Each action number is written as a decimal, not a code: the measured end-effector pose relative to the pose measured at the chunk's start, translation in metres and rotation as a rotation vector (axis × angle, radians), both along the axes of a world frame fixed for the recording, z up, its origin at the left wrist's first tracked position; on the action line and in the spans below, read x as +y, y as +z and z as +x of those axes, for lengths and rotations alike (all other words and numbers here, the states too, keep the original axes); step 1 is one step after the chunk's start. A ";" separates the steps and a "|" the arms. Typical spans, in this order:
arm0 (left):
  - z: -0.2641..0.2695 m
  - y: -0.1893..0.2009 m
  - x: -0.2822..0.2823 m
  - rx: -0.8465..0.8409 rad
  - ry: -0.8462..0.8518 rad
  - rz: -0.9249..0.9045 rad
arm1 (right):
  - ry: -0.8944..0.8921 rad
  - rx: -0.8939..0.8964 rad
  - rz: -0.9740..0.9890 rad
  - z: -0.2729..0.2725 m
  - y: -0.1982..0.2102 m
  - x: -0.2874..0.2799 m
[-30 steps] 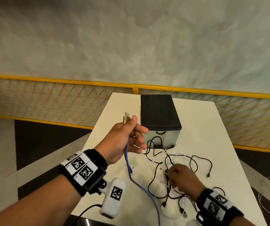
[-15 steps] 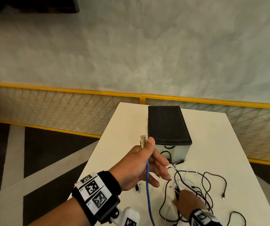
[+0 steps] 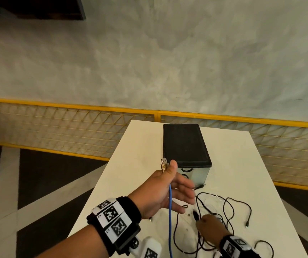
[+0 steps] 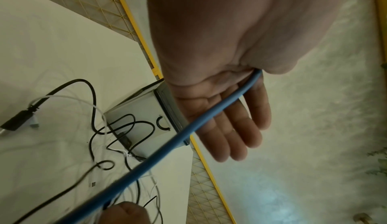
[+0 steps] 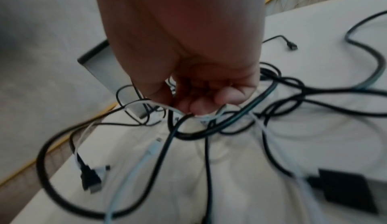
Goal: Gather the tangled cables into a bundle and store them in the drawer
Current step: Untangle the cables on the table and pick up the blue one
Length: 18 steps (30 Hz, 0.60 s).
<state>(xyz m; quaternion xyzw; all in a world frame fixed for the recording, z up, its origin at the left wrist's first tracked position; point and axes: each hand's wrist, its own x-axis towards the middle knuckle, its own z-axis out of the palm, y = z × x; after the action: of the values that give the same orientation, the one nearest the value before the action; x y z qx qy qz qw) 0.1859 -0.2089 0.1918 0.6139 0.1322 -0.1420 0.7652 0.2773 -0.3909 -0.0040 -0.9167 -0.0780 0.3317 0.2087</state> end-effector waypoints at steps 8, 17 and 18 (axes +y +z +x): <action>0.016 -0.024 -0.009 0.032 0.072 0.049 | -0.254 -0.172 0.491 -0.010 0.038 -0.006; 0.030 -0.038 -0.024 -0.025 0.156 0.152 | -0.193 -0.434 0.825 -0.015 0.112 0.009; 0.030 -0.039 -0.026 -0.033 0.142 0.151 | -0.211 -0.372 0.888 -0.016 0.120 0.012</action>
<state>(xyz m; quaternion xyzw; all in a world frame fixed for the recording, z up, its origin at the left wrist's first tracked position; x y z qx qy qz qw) 0.2162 -0.2353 0.1532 0.6612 0.1729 -0.0668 0.7269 0.2609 -0.3792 0.1158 -0.7857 -0.1547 0.0741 0.5944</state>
